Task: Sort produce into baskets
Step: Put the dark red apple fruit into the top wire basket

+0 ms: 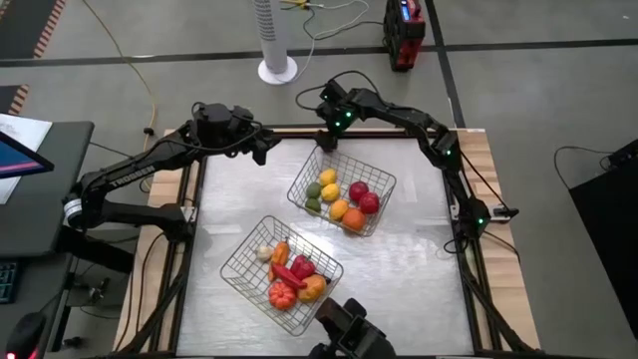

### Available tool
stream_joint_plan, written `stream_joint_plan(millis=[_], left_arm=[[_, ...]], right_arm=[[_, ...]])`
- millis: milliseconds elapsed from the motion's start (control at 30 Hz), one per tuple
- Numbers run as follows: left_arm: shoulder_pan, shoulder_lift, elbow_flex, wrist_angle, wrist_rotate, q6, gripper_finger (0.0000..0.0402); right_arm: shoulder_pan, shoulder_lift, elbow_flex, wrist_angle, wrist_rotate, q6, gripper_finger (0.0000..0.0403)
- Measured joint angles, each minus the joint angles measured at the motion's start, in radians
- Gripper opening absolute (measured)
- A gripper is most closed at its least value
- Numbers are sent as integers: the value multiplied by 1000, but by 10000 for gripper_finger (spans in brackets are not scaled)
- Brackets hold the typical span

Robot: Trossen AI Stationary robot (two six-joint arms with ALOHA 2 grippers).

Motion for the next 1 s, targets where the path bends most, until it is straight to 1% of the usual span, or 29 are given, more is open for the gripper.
stream_joint_plan(millis=[100, 200, 333, 467, 700, 800, 900, 1000], left_arm=[[-1, 0, 0, -15, 0, 1, 201], [-1, 0, 0, -25, 0, 1, 201], [-1, 0, 0, -34, 0, 1, 201], [-1, 0, 0, -52, 0, 2, 201], [-1, 0, 0, -69, 1, 1, 201], [-1, 0, 0, -69, 7, -4, 201], [-1, -5, 0, -75, 29, -7, 201], [-2, -9, 0, -75, 37, -10, 201]], right_arm=[[1, -4, 2, -21, 44, 8, 350], [7, -5, 2, -38, 104, 2, 370], [16, -6, 17, -72, 201, 1, 373], [22, 1, 19, -54, 255, 3, 368], [22, -1, 34, -70, 269, -10, 364], [9, -1, 34, -90, 270, -76, 364], [-3, -1, 34, -156, 270, -163, 364], [-16, -2, 34, -214, 270, -180, 364]])
